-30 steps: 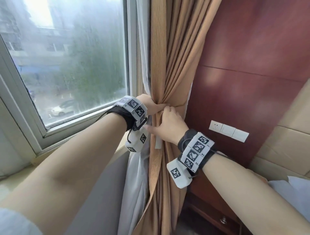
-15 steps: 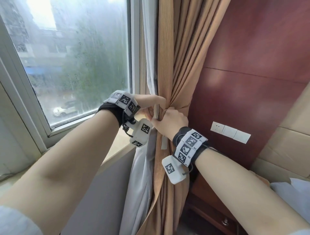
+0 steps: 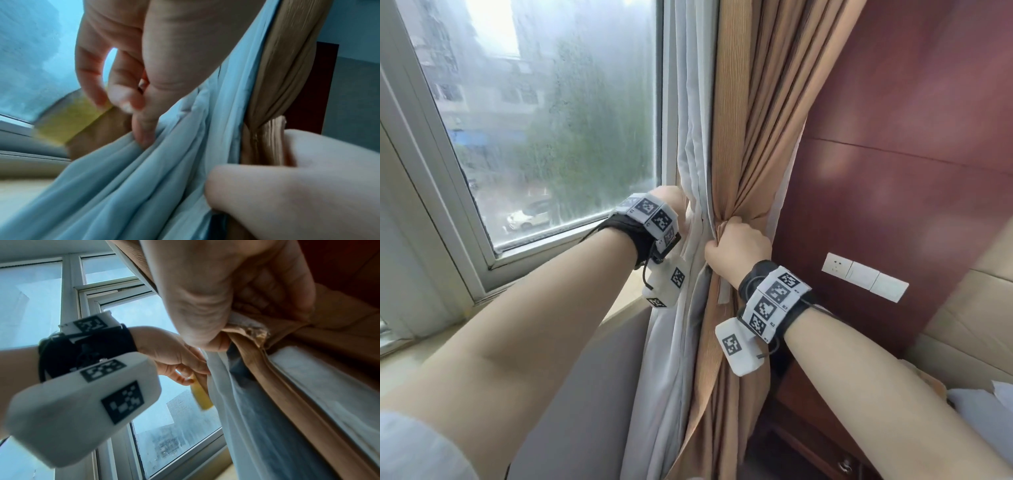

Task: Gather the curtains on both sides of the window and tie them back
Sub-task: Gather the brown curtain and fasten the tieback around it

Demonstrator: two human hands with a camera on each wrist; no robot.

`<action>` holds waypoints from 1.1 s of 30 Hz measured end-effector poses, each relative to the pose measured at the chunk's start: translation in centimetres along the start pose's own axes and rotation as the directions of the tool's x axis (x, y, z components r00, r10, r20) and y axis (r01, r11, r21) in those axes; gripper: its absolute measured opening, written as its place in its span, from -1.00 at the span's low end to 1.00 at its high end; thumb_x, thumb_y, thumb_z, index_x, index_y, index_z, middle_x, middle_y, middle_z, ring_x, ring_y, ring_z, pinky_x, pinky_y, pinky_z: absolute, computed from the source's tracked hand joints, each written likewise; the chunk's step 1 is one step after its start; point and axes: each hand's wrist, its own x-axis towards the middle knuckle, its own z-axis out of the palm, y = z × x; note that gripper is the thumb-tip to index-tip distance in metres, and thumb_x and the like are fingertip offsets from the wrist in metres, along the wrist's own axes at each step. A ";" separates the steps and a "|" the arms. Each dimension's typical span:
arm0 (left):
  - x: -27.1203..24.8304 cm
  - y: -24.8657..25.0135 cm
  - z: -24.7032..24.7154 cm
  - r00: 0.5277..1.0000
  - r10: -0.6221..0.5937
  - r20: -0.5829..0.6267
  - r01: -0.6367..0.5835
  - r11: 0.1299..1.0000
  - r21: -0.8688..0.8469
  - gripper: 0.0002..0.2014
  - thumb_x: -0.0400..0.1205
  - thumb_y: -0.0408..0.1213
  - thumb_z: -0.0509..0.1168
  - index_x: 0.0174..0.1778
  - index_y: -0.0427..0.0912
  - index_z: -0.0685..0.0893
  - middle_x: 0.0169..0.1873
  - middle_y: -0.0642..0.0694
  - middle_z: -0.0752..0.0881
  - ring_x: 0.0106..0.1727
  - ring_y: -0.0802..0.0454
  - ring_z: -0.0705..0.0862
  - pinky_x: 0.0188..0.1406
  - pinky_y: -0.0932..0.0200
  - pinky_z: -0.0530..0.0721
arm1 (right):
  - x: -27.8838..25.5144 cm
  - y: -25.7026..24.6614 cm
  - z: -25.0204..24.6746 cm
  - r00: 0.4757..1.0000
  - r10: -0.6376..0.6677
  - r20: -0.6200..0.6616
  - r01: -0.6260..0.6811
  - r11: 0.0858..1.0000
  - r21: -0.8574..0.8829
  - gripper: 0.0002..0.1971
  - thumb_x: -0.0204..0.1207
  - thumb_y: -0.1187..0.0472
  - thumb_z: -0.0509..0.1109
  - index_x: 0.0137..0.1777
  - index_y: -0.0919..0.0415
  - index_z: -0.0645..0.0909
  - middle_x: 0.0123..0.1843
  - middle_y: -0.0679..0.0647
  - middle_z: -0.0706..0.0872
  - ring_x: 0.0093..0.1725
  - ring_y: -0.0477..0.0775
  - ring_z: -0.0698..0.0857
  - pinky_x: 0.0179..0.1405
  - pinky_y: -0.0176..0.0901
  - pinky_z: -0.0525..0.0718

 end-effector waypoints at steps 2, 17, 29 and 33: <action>0.3 -0.3 0.2 1.000 -0.015 0.022 0.015 1.000 -0.015 -0.76 0.52 -0.21 0.43 -0.11 -0.33 0.63 -0.33 -0.12 0.61 -0.20 -0.04 0.60 -0.19 0.17 0.61 | 0.1 0.1 0.1 1.000 -0.004 -0.002 0.004 1.000 0.007 -0.70 0.47 0.14 0.23 0.13 0.31 0.47 0.14 0.23 0.68 0.13 0.31 0.67 -0.15 -0.08 0.41; 0.1 -2.8 4.6 0.873 0.023 -0.487 -0.191 0.935 -0.299 -0.83 0.74 -0.25 0.04 -0.14 -0.22 0.32 -0.41 -0.14 0.46 -0.41 -0.10 0.41 -0.42 0.09 0.29 | 0.4 0.1 0.6 0.999 -0.035 -0.008 0.035 0.999 0.000 -0.69 0.49 0.13 0.21 0.15 0.30 0.43 0.13 0.21 0.67 0.11 0.29 0.67 -0.18 -0.09 0.39; 1.8 -2.3 6.2 0.913 -0.164 -0.374 -0.225 0.562 -0.796 -0.75 0.65 -0.10 0.25 -0.25 -0.15 0.42 -0.42 -0.01 0.52 -0.45 0.08 0.47 -0.50 0.23 0.44 | 0.7 0.5 0.5 0.999 -0.041 0.011 0.041 0.999 -0.022 -0.71 0.50 0.11 0.17 0.12 0.28 0.43 0.05 0.19 0.70 0.06 0.29 0.69 -0.20 -0.09 0.42; 1.5 -4.1 6.3 0.968 -0.115 -0.223 -0.186 0.269 -0.945 -0.67 0.40 -0.34 0.54 -0.30 -0.15 0.45 -0.64 0.04 0.54 -0.60 0.07 0.53 -0.58 0.22 0.55 | 0.8 0.5 0.5 1.000 -0.019 0.013 0.020 1.000 -0.007 -0.70 0.51 0.11 0.18 0.14 0.30 0.43 0.07 0.20 0.70 0.09 0.30 0.68 -0.17 -0.08 0.41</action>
